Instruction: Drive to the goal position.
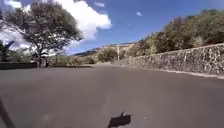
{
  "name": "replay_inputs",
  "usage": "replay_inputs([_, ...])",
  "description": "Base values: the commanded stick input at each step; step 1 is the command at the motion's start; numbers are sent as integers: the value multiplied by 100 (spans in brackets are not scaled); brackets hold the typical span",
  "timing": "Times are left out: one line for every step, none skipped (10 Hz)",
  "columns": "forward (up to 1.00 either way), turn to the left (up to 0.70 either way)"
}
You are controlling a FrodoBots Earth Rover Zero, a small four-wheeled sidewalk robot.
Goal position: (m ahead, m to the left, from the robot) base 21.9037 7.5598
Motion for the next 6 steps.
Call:
replay_inputs([50,0])
replay_inputs([50,0])
replay_inputs([50,0])
replay_inputs([50,0])
replay_inputs([50,0])
replay_inputs([50,0])
